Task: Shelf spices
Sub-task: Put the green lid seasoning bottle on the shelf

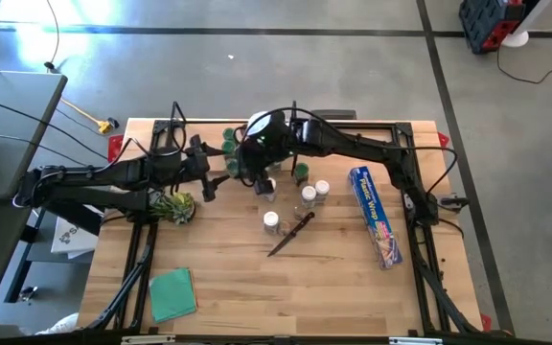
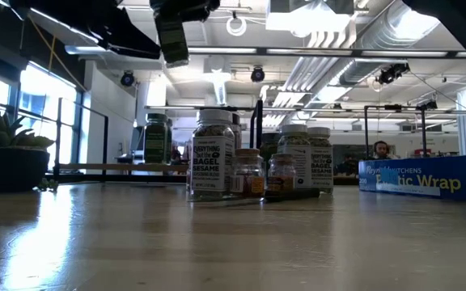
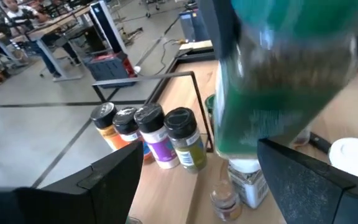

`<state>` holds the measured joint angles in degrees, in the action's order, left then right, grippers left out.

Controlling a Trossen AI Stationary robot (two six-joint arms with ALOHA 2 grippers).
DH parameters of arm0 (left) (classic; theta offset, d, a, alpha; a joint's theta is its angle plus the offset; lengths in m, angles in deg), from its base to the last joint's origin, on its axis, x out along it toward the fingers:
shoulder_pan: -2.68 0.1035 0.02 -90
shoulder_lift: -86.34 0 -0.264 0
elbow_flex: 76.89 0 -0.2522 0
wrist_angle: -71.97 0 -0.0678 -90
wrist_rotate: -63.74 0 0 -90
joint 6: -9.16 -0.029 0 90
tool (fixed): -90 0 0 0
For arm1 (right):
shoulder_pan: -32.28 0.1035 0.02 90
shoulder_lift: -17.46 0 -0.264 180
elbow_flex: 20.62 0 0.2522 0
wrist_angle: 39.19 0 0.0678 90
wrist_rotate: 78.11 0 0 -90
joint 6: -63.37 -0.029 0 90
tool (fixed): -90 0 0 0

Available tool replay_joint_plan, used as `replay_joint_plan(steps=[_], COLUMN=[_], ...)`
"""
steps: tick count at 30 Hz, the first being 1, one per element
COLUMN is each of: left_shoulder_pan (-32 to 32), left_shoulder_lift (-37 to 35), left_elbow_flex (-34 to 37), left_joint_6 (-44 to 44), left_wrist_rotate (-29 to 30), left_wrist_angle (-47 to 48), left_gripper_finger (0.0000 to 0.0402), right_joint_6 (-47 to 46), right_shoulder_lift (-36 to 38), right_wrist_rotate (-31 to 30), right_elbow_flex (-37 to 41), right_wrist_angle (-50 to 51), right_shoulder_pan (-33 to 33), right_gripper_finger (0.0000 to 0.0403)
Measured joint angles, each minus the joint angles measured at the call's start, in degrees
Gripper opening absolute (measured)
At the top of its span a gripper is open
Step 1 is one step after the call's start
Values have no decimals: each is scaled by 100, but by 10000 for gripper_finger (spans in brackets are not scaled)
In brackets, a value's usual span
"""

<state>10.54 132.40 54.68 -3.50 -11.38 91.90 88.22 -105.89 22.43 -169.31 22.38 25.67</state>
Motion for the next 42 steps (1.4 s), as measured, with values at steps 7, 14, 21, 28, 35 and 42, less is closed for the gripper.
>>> replay_joint_plan(steps=[7, 14, 21, 28, 35, 42], left_shoulder_pan=[-4, 0, 4, 4, 4, 4], left_shoulder_lift=[-478, -1369, -1645, -1643, -1643, -1645], left_elbow_flex=[-34, -157, -166, -168, -167, -168], left_joint_6=[-160, 60, 484, 558, 550, 538], left_wrist_rotate=[399, 836, 969, 1006, 1046, 1047], left_wrist_angle=[487, 1139, 1192, 1257, 1251, 1249], left_gripper_finger=[314, 314, 314, 314, 314, 314], right_joint_6=[-37, -254, -937, -1270, -1389, -1206], right_shoulder_lift=[226, 157, 131, 131, 126, 126], right_wrist_rotate=[4, -189, -194, -318, -323, -254], right_elbow_flex=[-13, 271, 1782, 2793, 3088, 3270], right_wrist_angle=[-81, -726, -3037, -4422, -4383, -4108], right_shoulder_pan=[-157, -1016, -1733, -1858, -1723, -1424], right_gripper_finger=[179, 179, 178, 178, 178, 178])
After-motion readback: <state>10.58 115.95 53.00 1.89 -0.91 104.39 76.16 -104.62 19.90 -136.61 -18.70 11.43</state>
